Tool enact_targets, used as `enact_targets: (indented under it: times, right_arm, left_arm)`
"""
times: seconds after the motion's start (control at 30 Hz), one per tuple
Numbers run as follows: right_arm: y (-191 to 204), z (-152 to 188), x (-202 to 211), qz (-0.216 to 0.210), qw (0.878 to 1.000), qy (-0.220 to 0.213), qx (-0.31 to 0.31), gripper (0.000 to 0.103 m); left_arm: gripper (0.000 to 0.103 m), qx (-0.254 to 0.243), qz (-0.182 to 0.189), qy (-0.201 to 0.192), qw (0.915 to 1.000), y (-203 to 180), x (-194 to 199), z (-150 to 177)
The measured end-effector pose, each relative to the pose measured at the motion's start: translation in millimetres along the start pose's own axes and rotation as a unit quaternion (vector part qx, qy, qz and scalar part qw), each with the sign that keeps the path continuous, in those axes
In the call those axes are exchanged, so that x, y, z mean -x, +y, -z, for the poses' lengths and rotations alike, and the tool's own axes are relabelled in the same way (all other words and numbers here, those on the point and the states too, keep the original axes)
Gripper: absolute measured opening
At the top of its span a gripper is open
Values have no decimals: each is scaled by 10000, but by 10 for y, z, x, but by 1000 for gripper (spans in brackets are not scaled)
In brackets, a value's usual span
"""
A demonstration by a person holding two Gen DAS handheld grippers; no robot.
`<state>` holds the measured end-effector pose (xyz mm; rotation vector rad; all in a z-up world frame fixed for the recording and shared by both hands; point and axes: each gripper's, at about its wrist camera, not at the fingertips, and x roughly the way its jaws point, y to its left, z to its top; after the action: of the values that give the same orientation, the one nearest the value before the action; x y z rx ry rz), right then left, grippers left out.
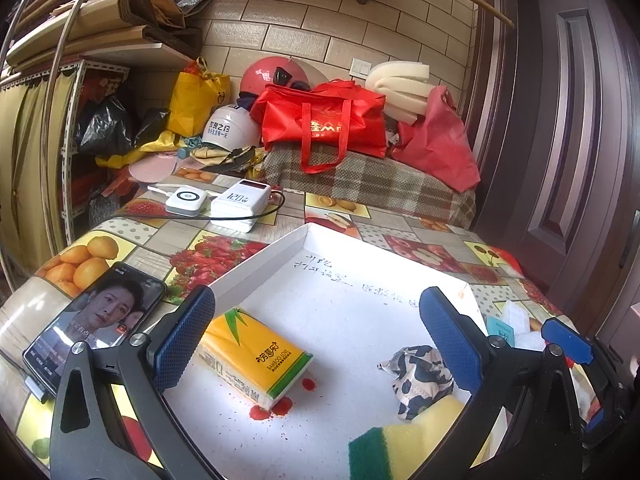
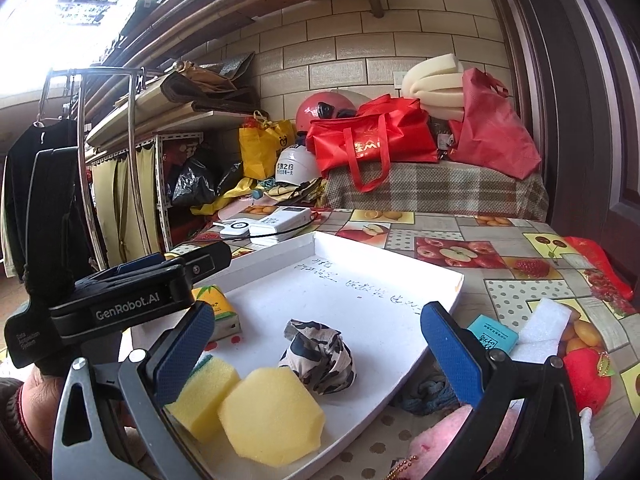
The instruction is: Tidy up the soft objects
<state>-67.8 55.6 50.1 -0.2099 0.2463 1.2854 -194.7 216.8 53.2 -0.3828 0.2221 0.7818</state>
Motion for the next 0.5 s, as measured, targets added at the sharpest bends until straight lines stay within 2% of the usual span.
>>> enact_targets:
  times: [0.13,0.3,0.4,0.5]
  right_arm:
    - [-39,37,132,-4,10000,-48,62,103]
    - [-256,99,319,243,9997,3,-76,103]
    - [-464,150,510,574,9983,41,-117,103]
    - [-793,219,716,1110,9931,265,-263,103]
  left_arm:
    - [103,-16,46,-15,10000,-21,30,17]
    - [103,-117,165,9,9998,-96,67,48]
    - [103,-305,308,17,9991,-189,115,83]
    - [103,-674,548,63,9962,-391,178,144]
